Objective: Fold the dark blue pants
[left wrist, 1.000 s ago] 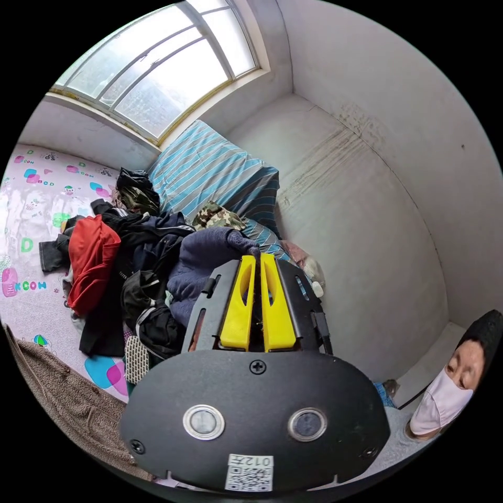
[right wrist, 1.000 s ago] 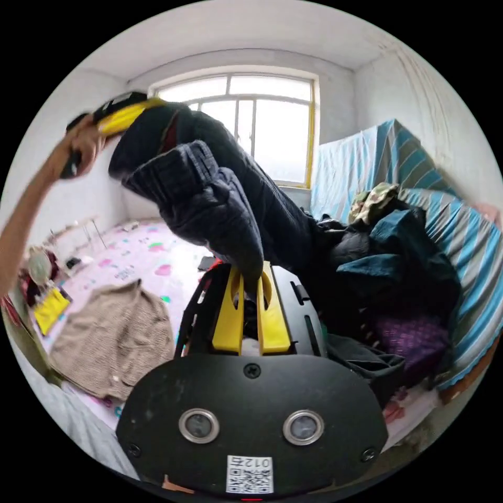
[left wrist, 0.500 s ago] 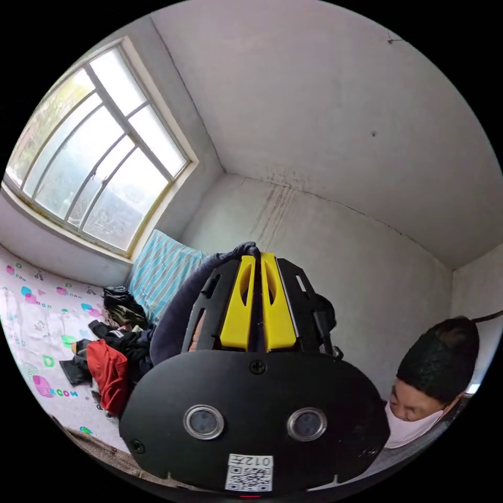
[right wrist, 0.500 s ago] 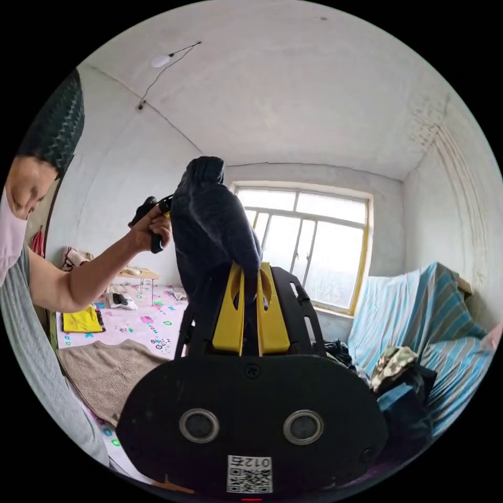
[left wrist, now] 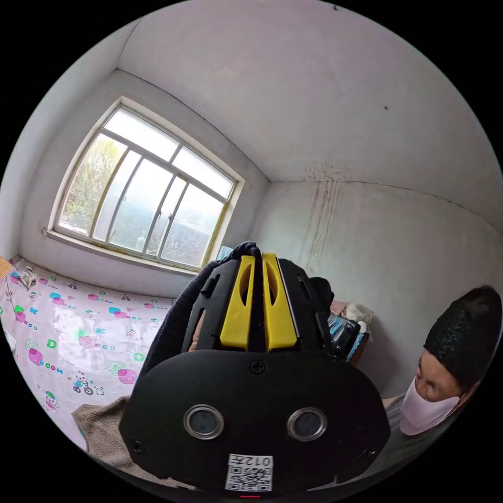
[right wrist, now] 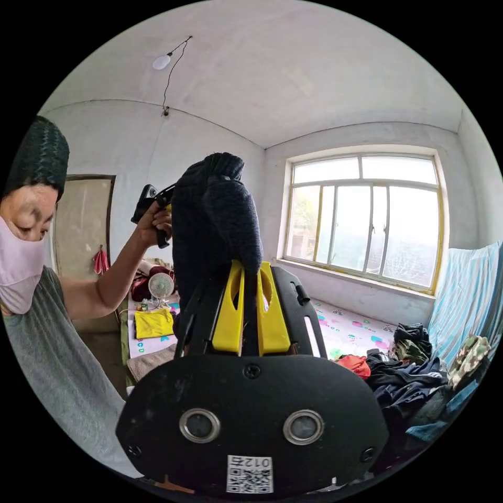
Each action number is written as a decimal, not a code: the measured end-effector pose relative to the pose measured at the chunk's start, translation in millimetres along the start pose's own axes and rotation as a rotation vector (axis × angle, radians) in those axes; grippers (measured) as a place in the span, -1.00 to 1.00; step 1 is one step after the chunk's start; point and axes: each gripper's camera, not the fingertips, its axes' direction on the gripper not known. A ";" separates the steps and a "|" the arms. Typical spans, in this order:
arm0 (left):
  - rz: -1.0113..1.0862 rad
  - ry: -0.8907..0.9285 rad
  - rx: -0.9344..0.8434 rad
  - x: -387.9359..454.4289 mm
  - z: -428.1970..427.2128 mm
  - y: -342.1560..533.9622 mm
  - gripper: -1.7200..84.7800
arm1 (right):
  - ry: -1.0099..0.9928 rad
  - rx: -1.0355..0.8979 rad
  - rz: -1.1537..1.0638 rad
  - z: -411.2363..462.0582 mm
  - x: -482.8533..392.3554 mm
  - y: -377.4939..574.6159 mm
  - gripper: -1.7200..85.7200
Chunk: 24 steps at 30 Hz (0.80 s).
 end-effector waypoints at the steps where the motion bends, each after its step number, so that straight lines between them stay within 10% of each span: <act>1: 0.015 -0.013 0.008 0.7 -18.2 -2.2 -0.91 | -0.024 -0.011 0.001 -12.4 -13.7 10.0 -0.94; 10: 0.051 -0.119 -0.005 -51.4 -88.4 -34.8 -0.89 | -0.122 -0.087 0.092 -41.7 -10.6 89.3 -0.91; 19: -0.156 -0.261 -0.214 -289.3 63.8 -78.5 -0.91 | 0.137 -0.310 0.249 62.2 202.2 205.0 -0.91; 24: 0.063 -0.242 -0.113 -311.0 110.4 -172.9 -0.91 | 0.323 -0.180 -0.023 -6.6 231.7 140.0 -0.90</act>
